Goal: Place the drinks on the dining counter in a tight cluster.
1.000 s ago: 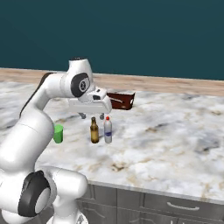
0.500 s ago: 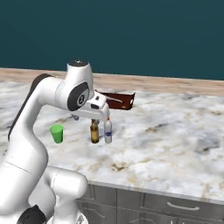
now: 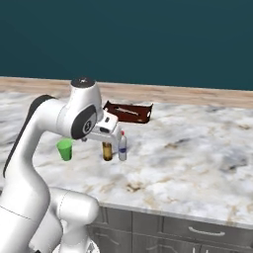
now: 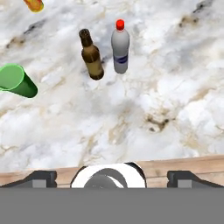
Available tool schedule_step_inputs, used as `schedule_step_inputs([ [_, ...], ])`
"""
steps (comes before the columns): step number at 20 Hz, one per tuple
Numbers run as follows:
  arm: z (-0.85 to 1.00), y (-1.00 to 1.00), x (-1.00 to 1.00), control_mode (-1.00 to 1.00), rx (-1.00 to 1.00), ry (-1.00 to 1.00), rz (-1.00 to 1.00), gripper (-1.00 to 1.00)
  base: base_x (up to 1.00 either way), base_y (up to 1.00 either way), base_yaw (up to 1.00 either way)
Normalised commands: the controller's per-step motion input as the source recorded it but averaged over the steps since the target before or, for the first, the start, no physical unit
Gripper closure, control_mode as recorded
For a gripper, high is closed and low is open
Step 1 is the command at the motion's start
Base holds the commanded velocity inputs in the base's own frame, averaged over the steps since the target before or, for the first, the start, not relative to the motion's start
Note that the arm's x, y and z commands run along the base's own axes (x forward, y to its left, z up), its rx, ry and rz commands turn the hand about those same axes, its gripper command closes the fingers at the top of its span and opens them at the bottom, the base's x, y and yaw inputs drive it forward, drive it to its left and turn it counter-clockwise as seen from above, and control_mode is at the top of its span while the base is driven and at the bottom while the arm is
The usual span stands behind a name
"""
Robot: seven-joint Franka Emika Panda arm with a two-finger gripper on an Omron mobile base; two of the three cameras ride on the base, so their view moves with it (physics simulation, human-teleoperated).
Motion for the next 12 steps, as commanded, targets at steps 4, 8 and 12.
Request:
schedule_step_inputs([
  [4, 0.0, 0.0, 0.0, 1.0, 0.0, 0.0, 0.0, -1.0, -0.99, 0.0, 0.0],
  [8, 0.0, 0.0, 0.0, 1.0, 0.0, 0.0, 0.0, -1.0, -0.79, 0.0, 0.0],
  [12, 0.0, 0.0, 0.0, 1.0, 0.0, 0.0, 0.0, -1.0, -0.28, 0.09, 0.27],
])
